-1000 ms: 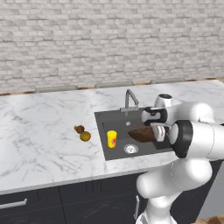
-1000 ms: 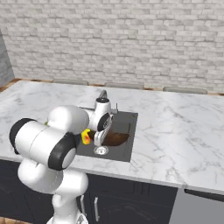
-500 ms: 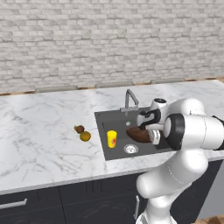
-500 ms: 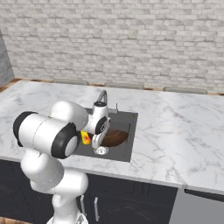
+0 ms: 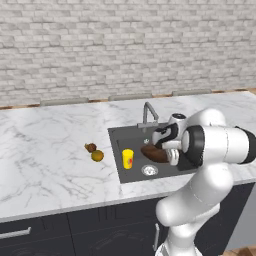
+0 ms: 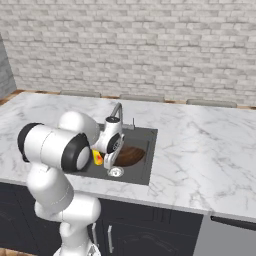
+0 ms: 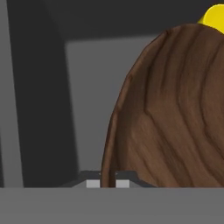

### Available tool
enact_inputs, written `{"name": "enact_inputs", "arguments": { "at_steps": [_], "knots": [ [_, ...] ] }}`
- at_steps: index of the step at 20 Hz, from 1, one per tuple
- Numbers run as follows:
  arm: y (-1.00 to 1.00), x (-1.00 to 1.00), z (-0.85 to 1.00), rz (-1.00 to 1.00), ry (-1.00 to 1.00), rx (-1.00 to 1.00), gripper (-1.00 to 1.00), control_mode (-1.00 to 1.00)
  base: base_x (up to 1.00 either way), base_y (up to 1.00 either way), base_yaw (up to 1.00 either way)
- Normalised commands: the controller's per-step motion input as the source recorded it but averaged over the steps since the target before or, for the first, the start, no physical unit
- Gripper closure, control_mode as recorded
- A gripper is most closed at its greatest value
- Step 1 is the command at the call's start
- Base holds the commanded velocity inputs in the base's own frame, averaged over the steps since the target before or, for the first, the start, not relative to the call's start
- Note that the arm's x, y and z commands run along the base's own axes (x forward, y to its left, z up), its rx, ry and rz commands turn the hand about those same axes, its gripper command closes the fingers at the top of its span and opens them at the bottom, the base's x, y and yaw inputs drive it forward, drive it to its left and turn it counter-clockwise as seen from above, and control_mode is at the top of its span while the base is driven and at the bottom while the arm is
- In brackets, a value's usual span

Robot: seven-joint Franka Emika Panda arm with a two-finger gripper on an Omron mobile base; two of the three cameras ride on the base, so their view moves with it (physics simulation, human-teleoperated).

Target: Remove the pear and orange from the sink. Then move the bowl and cup from the counter to the sink for washing.

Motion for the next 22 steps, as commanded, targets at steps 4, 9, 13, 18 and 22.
{"name": "enact_inputs", "arguments": {
  "at_steps": [4, 9, 13, 18, 22],
  "knots": [
    [0.08, 0.14, -0.04, 0.0, 0.0, 0.0, 1.0, -1.0, 0.0, 0.0, 0.0],
    [0.0, 0.1, -0.08, 0.0, 0.0, 0.0, 1.0, -1.0, 0.0, 0.0, 0.0],
    [0.0, 0.09, -0.11, 0.0, 0.01, 0.0, 1.0, -1.0, 0.0, 0.0, 0.0],
    [0.0, 0.08, -0.15, 0.0, 0.0, 0.04, 1.0, -1.0, 0.0, 0.0, 0.0],
    [0.01, 0.08, -0.18, 0.0, 0.0, 0.07, 1.0, -1.0, 0.0, 0.0, 0.0]
  ]
}}
